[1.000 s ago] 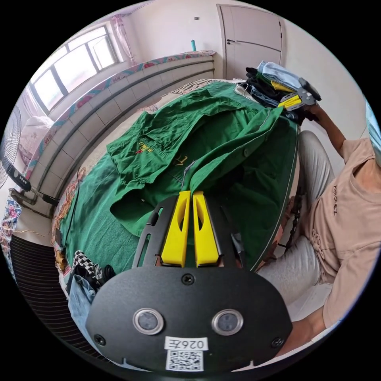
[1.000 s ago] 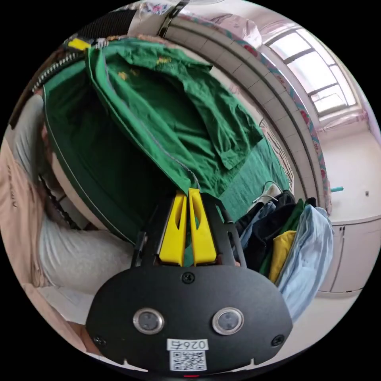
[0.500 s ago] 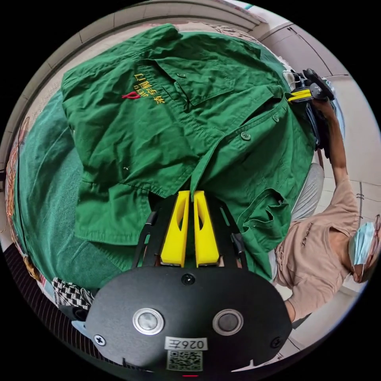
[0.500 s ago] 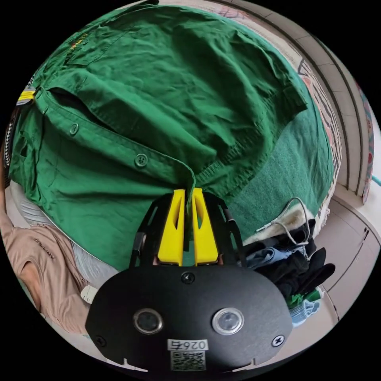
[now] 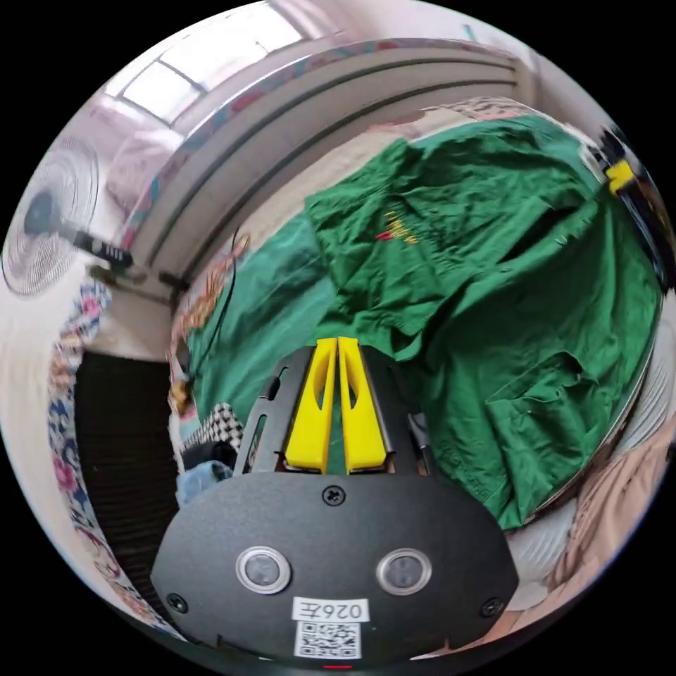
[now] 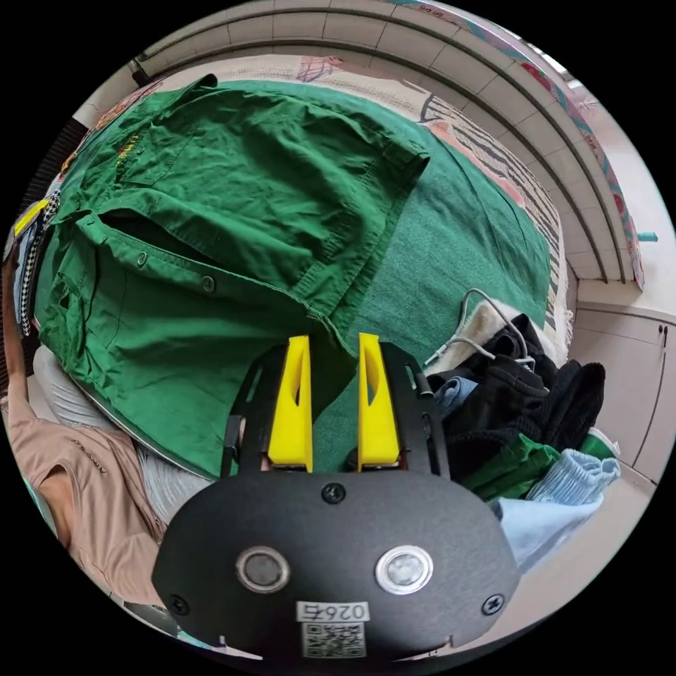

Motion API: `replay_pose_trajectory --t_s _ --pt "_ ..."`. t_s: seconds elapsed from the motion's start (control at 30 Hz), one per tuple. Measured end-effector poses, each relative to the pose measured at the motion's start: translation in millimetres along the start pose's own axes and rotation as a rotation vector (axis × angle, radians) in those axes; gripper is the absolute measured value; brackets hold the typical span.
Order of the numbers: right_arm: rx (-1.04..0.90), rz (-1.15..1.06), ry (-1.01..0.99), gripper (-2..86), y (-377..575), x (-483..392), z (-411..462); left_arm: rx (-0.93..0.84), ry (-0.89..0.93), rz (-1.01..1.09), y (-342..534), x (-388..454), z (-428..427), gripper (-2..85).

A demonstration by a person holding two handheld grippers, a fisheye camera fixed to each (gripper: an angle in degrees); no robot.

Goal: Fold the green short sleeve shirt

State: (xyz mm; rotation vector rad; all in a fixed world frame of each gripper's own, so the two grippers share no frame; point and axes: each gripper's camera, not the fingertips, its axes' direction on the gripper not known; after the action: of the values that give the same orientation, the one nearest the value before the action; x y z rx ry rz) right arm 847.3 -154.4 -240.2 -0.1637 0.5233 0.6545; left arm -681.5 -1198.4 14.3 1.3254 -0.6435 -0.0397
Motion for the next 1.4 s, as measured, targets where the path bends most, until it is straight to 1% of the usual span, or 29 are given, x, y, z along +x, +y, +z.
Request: replay_pose_trajectory --t_s 0.03,0.07,0.1,0.13,0.2,0.23,0.3,0.33,0.37,0.47,0.5,0.53,0.57,0.6,0.63,0.67,0.7,0.73,0.77,0.83,0.9,0.97,1.03,1.07,1.13,1.2,1.27,1.33,1.4 --pt "0.001 0.001 0.003 5.6 2.1 -3.3 2.7 0.026 -0.008 0.051 -3.3 24.1 -11.5 -0.9" --pt "-0.014 -0.001 -0.002 5.1 3.8 -10.0 13.4 0.081 -0.015 0.149 -11.2 74.9 -32.2 -0.9" --pt "-0.055 -0.004 -0.019 5.0 3.0 -16.4 31.4 0.144 -0.011 0.245 -20.1 127.5 -49.4 -0.9" --pt "-0.085 -0.008 -0.025 5.1 2.3 -19.6 42.4 0.170 -0.010 0.300 -24.9 153.9 -56.3 -0.8" --pt "-0.164 -0.001 -0.063 5.2 4.8 -29.2 81.7 0.230 -0.027 0.462 -47.0 247.2 -67.1 -0.8" --pt "-0.171 -0.002 -0.081 5.2 7.8 -31.0 88.6 0.218 -0.029 0.493 -53.3 265.8 -64.0 -0.8" --pt "-0.136 0.030 -0.172 4.8 30.4 -25.8 98.4 0.092 -0.077 0.584 -72.7 318.5 -33.3 -0.9" --pt "-0.121 0.041 -0.204 4.6 38.6 -21.8 97.5 0.069 -0.096 0.586 -74.7 325.5 -25.3 -0.9" --pt "-0.090 0.084 -0.248 2.9 57.0 -11.0 93.6 0.087 -0.127 0.573 -73.7 333.5 -22.7 -0.9" --pt "-0.045 0.240 -0.081 0.2 109.7 6.2 76.8 0.064 -0.115 0.513 -68.9 338.8 -52.0 -0.7" --pt "0.019 0.252 -0.089 -0.5 126.6 -2.4 63.0 0.067 -0.144 0.491 -60.8 342.3 -68.0 -0.7" --pt "0.061 0.234 -0.109 -0.6 133.0 -12.6 55.1 0.085 -0.170 0.474 -54.4 344.4 -78.4 -0.7" --pt "0.141 0.178 -0.149 -0.8 141.1 -41.1 41.0 0.153 -0.221 0.439 -37.0 349.9 -102.8 -0.7" --pt "0.192 0.112 -0.157 -0.9 142.5 -76.8 32.2 0.231 -0.232 0.408 -16.9 356.3 -126.6 -0.7" --pt "0.207 0.082 -0.146 -1.0 141.1 -94.9 30.5 0.266 -0.221 0.399 -6.8 360.0 -136.2 -0.7" --pt "0.222 0.020 -0.101 -1.2 135.3 -132.9 32.5 0.297 -0.194 0.401 8.9 368.0 -145.0 -0.7" --pt "0.213 -0.037 -0.038 -1.3 127.3 -167.1 42.9 0.267 -0.205 0.417 18.1 376.8 -138.3 -0.7" --pt "0.198 -0.056 0.003 -1.4 122.8 -180.9 51.5 0.230 -0.223 0.428 20.5 380.8 -129.2 -0.6" --pt "0.146 -0.061 0.112 -1.4 113.8 -199.2 75.7 0.135 -0.264 0.459 24.6 386.7 -103.0 -0.6" --pt "0.156 -0.065 0.135 -1.5 117.4 -209.4 89.4 0.248 -0.274 0.448 47.1 388.8 -98.1 -0.6" --pt "0.163 0.010 0.060 -1.4 140.3 -192.6 75.4 0.231 -0.331 0.465 64.1 393.1 -107.5 -0.6" --pt "0.152 0.066 0.055 -1.3 160.0 -178.9 73.6 0.184 -0.401 0.458 73.8 390.4 -114.9 -0.5" --pt "0.150 0.132 0.098 -1.1 177.1 -172.2 70.1 0.226 -0.443 0.394 90.1 375.2 -129.1 -0.4" --pt "0.190 0.147 0.093 -0.9 186.5 -176.1 61.3 0.258 -0.451 0.331 100.2 358.4 -139.7 -0.1" --pt "0.275 0.142 0.052 -0.5 193.5 -190.2 43.4 0.297 -0.408 0.218 112.4 324.0 -153.6 0.5" --pt "0.365 0.077 -0.014 1.6 185.4 -218.3 22.8 0.326 -0.234 0.088 122.5 267.6 -158.7 3.6" --pt "0.381 0.015 -0.043 4.9 167.9 -240.0 16.1 0.302 -0.114 0.031 123.6 229.3 -144.4 7.3" --pt "0.362 -0.023 -0.043 7.6 144.1 -257.0 18.1 0.265 -0.055 0.022 120.8 203.8 -121.2 10.3" --pt "0.304 -0.043 -0.035 9.1 111.0 -268.6 32.3 0.234 0.058 0.036 114.0 181.3 -85.2 12.2"
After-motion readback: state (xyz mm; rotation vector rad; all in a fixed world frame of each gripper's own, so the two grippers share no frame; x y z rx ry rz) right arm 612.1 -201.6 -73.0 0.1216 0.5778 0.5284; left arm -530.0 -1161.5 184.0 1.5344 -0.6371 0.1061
